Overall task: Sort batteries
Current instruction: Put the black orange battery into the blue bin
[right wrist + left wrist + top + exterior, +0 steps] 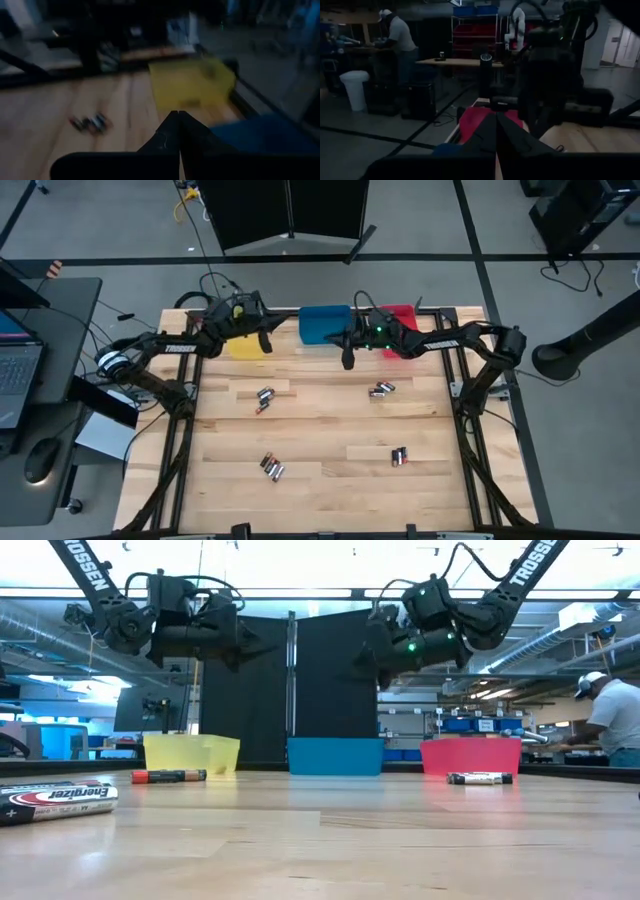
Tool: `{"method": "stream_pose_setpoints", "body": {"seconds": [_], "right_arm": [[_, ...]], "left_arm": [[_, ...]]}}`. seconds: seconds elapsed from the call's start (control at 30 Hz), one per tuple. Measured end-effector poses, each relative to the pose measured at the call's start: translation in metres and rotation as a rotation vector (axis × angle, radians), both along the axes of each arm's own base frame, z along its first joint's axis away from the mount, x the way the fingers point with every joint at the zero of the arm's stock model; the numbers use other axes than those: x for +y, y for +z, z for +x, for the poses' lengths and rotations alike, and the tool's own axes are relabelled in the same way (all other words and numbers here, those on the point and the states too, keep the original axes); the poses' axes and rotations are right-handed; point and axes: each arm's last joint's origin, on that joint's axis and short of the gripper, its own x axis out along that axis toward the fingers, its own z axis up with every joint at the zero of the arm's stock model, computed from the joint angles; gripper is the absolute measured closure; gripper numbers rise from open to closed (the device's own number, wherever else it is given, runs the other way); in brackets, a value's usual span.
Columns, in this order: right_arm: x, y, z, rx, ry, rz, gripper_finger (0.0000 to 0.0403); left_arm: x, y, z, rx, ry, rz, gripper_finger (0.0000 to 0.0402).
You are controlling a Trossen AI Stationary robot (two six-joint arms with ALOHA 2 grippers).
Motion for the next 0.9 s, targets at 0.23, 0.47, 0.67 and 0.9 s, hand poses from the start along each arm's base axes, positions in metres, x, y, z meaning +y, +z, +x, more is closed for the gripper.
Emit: {"method": "stream_pose_setpoints", "body": {"seconds": [0.23, 0.47, 0.67, 0.9], "right_arm": [[0.024, 0.000, 0.006, 0.070, 0.129, -0.150, 0.0396], [0.052, 0.011, 0.011, 0.041, 0.129, -0.005, 0.0396], [0.073, 0.020, 0.006, 0.101, 0.175, 0.017, 0.0394], [0.079, 0.035, -0.016, 0.213, 0.174, 0.066, 0.0372]], "left_arm": [[-0.025, -0.019, 0.008, 0.104, -0.135, 0.193, 0.0394], [-0.041, -0.022, 0.017, 0.096, -0.122, 0.109, 0.0394], [-0.057, -0.024, 0.025, 0.101, -0.178, 0.094, 0.0394], [-0.061, -0.019, 0.029, 0.094, -0.154, 0.111, 0.0394]]}}
